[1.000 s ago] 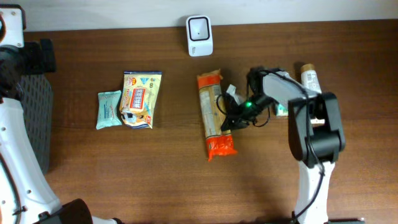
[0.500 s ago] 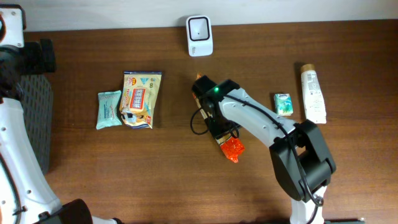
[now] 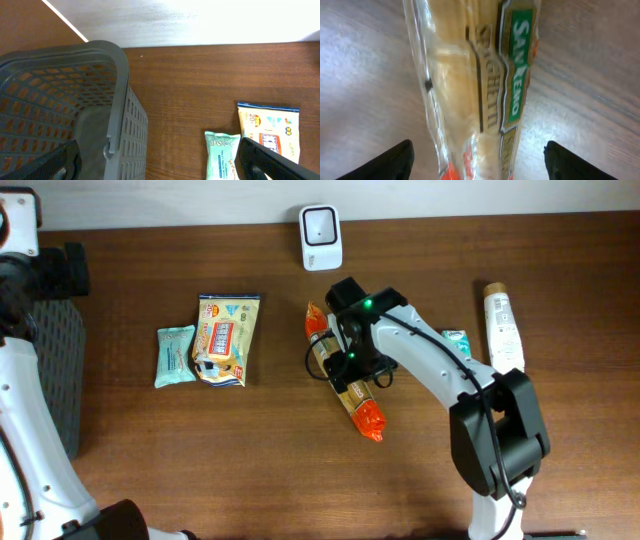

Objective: Scan the item barcode

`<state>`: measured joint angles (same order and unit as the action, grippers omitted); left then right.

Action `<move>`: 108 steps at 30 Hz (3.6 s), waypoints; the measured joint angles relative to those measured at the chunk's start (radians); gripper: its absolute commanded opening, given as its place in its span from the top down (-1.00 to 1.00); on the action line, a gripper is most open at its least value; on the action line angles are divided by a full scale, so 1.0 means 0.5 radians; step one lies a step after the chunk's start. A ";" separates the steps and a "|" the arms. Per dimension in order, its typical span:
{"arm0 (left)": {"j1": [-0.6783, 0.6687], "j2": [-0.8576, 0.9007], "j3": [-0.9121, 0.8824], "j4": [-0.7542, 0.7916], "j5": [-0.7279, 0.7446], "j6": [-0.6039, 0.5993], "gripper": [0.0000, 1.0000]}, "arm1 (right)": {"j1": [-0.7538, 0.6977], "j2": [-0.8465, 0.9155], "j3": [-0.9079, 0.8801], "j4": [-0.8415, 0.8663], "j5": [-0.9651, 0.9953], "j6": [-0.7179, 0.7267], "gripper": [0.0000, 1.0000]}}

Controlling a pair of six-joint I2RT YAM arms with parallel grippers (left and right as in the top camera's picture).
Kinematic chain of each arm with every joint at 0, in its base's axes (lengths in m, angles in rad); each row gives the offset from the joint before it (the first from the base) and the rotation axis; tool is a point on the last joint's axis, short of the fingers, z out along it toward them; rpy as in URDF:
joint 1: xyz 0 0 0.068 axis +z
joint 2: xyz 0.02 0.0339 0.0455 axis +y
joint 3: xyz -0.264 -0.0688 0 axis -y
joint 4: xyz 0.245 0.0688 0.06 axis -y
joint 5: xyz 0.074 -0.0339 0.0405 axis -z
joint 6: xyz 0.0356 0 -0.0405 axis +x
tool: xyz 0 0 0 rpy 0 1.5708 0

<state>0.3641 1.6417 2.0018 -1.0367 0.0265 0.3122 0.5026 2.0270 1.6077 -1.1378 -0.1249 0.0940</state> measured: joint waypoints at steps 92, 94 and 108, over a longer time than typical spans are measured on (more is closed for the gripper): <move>0.000 0.000 0.001 0.001 0.000 -0.001 -0.98 | -0.193 0.916 0.037 4.057 2.172 -2.660 0.92; 0.000 0.000 0.001 0.000 0.000 -0.001 -0.98 | -0.172 0.916 0.037 4.139 2.172 -2.646 0.92; 0.000 0.000 0.001 -0.002 0.000 -0.001 -0.98 | 0.304 0.000 0.060 1.785 1.756 -1.500 0.93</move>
<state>0.3641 1.6417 2.0022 -1.0378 0.0265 0.3119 0.6548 2.0270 1.6379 -0.2455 0.7532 -0.6559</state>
